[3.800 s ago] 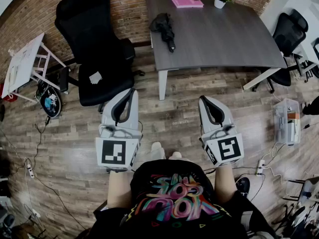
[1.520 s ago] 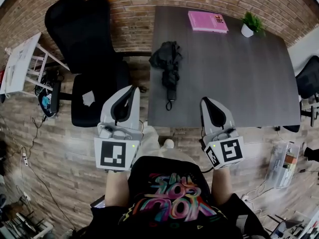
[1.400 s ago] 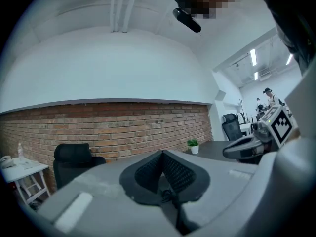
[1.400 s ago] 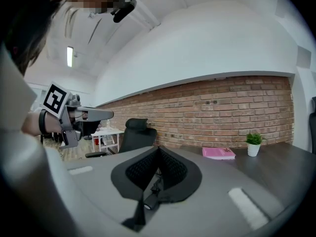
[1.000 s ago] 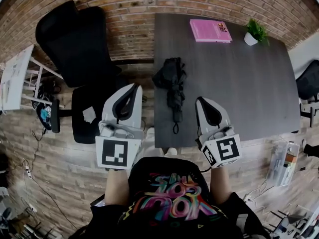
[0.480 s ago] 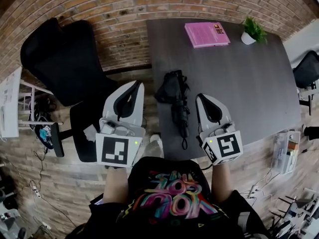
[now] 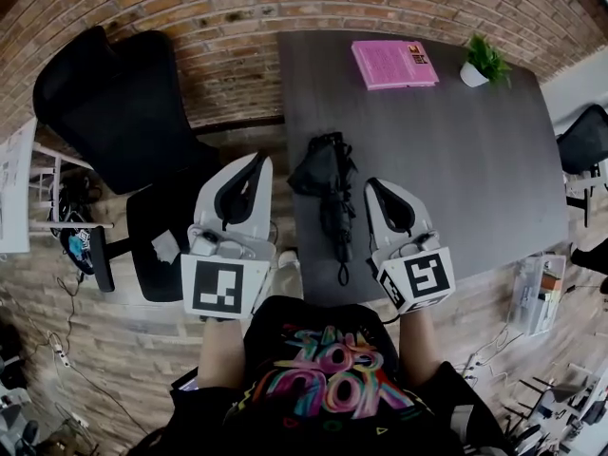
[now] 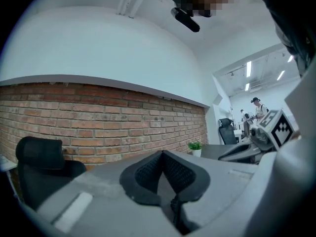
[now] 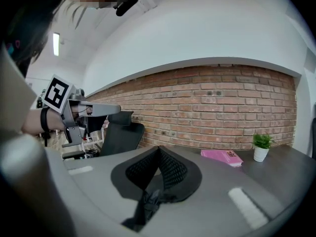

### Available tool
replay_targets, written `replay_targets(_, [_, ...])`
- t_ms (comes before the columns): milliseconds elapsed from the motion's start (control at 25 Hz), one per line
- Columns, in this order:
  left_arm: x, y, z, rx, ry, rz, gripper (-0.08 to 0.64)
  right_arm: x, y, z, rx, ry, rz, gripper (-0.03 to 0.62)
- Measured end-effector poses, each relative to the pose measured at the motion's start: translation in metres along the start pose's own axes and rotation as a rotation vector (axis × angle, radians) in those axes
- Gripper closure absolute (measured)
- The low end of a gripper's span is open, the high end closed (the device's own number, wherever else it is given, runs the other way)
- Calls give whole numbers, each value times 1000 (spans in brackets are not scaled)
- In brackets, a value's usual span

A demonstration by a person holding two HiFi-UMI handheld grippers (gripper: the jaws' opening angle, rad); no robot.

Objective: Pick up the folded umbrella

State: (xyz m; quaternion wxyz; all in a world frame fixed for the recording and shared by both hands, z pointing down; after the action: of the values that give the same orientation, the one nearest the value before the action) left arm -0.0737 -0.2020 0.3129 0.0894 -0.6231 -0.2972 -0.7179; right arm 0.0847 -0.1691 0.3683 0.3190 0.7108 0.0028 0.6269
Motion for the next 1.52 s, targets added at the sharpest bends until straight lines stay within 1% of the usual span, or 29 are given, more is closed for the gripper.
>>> replay_targets(200, [3,-1,3,-23,-6,-2,559,14,10,0,-27,8,-30,590])
replay_targets(440, [9,-3,2,-44,-14,-18,558,36,27,-4,-60,12,-95,528])
replay_targets(760, [19,-4,2,-50,-33,-35,558,72,56,-8,-96,45,-200,412])
replay_targets(920, [24,-2,1,-53,-35,-46,558,89,72,-7,-95,29,-234,385])
replay_targets(1080, [30,-2,1,-52,-26,-60,558,114,89,-8,-113,25,-312,325])
replay_targets(1280, [38,0,-2,-56,-48,-80,558,138,110,-6,-118,43,-392,259])
replay_targets(1360, [40,1,-3,-57,-51,-86,558,146,118,-4,-120,46,-427,252])
replay_targets(1520, [45,2,-4,-63,-53,-97,558,162,134,-3,-131,47,-504,214])
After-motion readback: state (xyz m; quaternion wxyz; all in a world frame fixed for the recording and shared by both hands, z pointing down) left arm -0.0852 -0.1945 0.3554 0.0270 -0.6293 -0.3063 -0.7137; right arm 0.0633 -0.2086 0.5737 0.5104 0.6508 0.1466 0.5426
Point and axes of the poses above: the fingertips, and each gripper's own axes: y forward along the fingers, z to its right, x out of its underside, the point moved 1 cm from there along -y, backward along the fingers, and after that the axes turned 13 degrees about -z, right-handed, at the moved point
